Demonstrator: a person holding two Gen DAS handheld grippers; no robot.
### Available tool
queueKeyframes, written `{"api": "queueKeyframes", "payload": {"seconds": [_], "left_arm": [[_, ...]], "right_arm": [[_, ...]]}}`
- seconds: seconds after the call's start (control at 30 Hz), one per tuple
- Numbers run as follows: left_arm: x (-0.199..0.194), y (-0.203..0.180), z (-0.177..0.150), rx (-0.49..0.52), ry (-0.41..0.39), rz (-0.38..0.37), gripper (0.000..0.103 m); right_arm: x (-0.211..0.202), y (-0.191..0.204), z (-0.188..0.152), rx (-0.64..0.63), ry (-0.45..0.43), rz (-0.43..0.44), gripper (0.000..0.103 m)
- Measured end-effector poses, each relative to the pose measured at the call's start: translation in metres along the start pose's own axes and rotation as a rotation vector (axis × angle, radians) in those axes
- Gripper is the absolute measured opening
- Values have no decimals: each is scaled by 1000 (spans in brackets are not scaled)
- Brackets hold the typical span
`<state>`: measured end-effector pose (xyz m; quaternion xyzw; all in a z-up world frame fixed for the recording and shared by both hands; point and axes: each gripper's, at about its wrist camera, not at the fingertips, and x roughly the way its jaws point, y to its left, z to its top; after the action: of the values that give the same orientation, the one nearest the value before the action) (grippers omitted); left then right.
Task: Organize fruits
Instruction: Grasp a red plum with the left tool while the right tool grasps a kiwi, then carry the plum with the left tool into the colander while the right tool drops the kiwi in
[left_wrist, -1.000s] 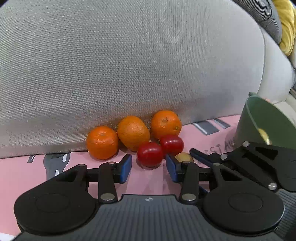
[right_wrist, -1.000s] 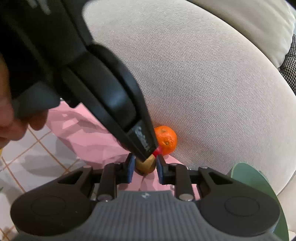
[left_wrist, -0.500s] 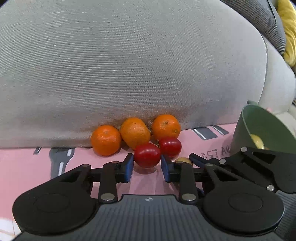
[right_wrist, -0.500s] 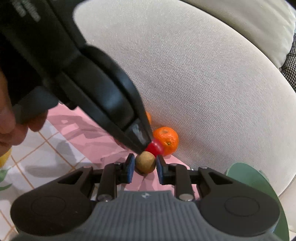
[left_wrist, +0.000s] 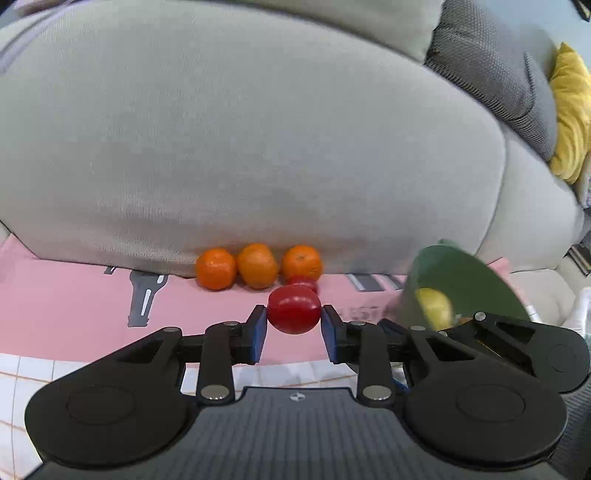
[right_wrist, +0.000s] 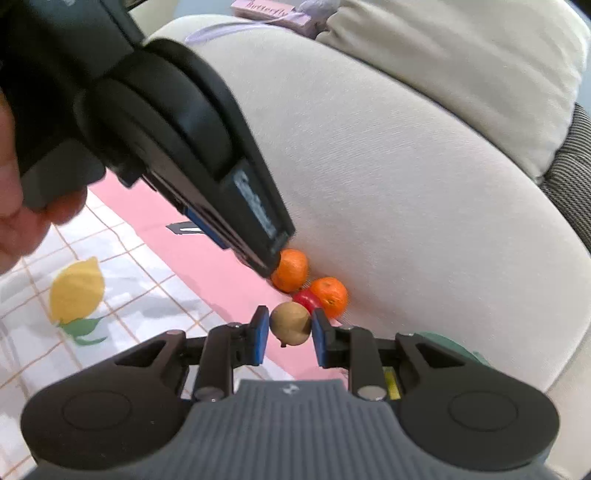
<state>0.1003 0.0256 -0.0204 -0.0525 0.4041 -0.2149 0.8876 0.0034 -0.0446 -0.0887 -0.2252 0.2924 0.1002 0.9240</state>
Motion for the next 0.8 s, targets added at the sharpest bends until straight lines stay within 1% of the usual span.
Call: {"api": "queueKeyframes", "payload": {"seconds": [0.3,0.4,0.6,0.63,0.8], "left_arm": [[-44,-45,0,42,-49,-47,35],[-55,-59,0,54,-56,-65,35],[-61,-99,-3,110,-53,-103,35],[-60,-105,-3,118,-50,-111,35],[-57,-126,-2,160,-19,-125,35]], "right_arm": [[-47,-47,-3,65,11,-8,21],[-64,-54,-4,87,18,-6,21],[-82,-85,-17,141,49,-21,21],[-91,-90,-17,149,55,-22,21],[-94,-109,-27,150,91,-25,21]]}}
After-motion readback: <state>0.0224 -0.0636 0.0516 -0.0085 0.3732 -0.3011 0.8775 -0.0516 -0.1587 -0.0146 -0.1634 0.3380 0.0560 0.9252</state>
